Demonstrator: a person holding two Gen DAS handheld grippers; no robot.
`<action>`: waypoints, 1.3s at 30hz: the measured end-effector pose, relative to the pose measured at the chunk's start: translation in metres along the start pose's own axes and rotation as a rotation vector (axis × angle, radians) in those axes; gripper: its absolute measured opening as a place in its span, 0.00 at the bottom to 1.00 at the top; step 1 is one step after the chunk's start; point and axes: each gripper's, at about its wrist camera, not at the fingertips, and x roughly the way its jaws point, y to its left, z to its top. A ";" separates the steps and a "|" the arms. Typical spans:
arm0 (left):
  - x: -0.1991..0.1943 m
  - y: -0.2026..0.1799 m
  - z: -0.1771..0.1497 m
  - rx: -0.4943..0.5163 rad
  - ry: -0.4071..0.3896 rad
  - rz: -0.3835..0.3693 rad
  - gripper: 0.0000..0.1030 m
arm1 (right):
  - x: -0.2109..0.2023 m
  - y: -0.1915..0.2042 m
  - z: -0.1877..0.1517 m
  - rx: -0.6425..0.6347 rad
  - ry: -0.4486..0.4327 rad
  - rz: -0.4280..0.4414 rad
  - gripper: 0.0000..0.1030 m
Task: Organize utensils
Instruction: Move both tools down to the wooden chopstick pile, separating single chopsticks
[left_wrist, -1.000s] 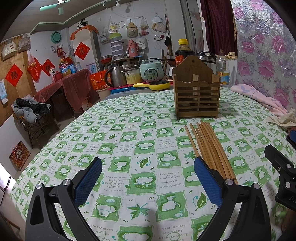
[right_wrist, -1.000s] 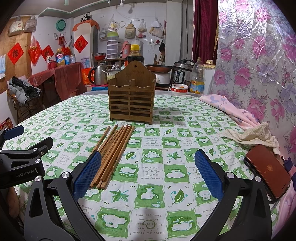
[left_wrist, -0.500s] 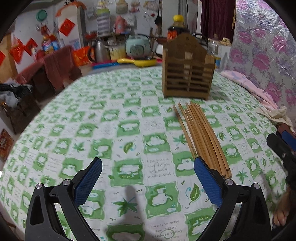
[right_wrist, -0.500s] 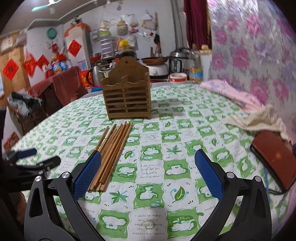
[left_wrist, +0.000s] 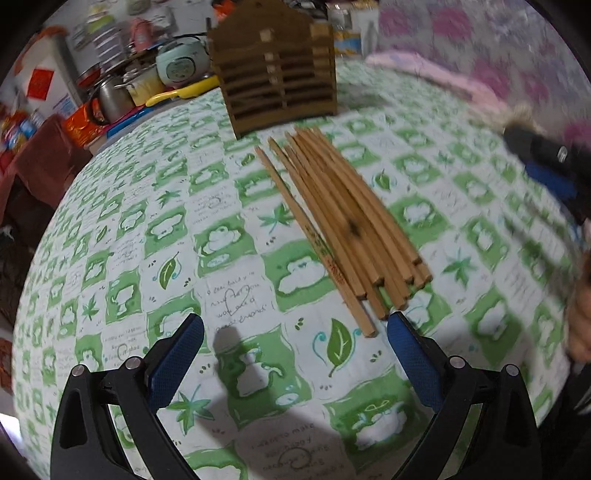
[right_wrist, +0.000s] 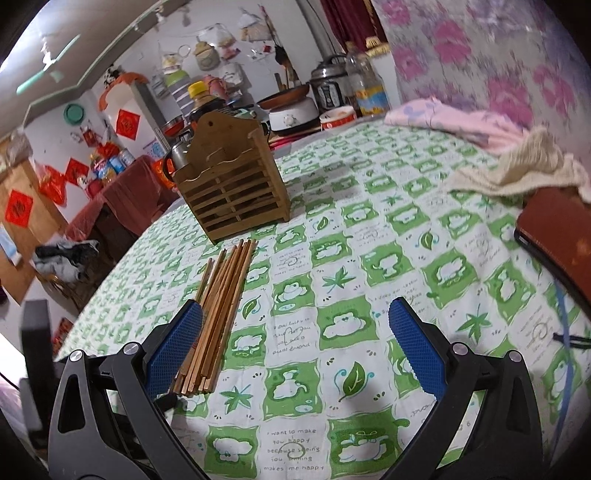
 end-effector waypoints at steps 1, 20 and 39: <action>0.001 0.001 0.000 0.001 0.001 0.003 0.96 | 0.001 -0.002 0.001 0.012 0.006 0.006 0.94; 0.018 0.086 0.010 -0.320 0.075 0.103 0.96 | 0.027 0.023 -0.006 -0.140 0.163 0.034 0.94; 0.019 0.088 0.008 -0.328 0.063 0.103 0.96 | 0.069 0.067 -0.021 -0.470 0.288 -0.175 0.74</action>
